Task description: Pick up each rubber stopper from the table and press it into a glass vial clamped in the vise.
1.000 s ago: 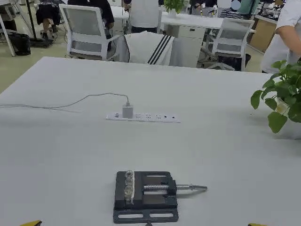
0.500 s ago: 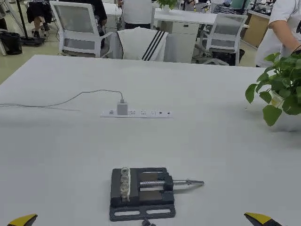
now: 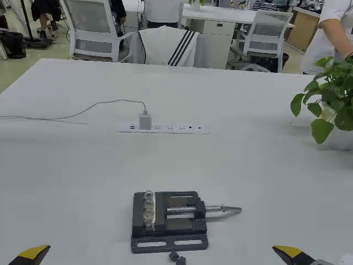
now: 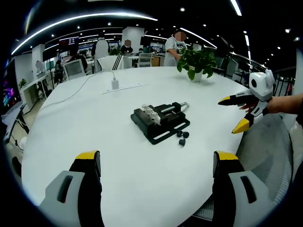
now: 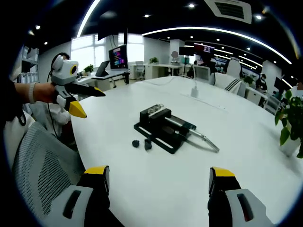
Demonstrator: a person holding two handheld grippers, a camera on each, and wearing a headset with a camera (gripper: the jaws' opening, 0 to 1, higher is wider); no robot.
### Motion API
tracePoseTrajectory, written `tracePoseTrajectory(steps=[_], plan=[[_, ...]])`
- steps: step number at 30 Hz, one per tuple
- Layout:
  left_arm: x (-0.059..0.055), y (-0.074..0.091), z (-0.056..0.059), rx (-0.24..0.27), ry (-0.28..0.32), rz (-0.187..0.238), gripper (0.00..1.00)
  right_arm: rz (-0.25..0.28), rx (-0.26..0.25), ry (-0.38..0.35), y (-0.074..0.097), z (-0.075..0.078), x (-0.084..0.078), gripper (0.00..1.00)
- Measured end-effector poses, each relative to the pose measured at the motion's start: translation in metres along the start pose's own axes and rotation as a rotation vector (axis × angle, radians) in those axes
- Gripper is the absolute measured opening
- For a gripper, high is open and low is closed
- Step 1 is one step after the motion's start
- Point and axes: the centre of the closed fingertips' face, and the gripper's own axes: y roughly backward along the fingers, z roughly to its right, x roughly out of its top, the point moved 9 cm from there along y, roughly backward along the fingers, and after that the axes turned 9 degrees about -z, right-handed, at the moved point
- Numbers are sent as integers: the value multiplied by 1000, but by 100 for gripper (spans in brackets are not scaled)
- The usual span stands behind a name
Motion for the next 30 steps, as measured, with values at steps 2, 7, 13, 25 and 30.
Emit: tracePoseTrajectory(steps=[2, 7, 13, 25, 30], plan=[[0, 0, -1, -3, 3, 2, 98, 5, 2, -10, -8, -3, 5, 84], [1, 0, -3, -8, 16, 20, 98, 12, 3, -25, -28, -10, 16, 80], [3, -1, -6, -13, 2, 28, 98, 0, 14, -12, -45, -19, 25, 72], [0, -2, -2, -29, -10, 31, 98, -42, 79, -25, -76, -36, 34, 47], [-6, -2, 1, -46, -27, 13, 98, -47, 84, -22, -85, -42, 39, 39]])
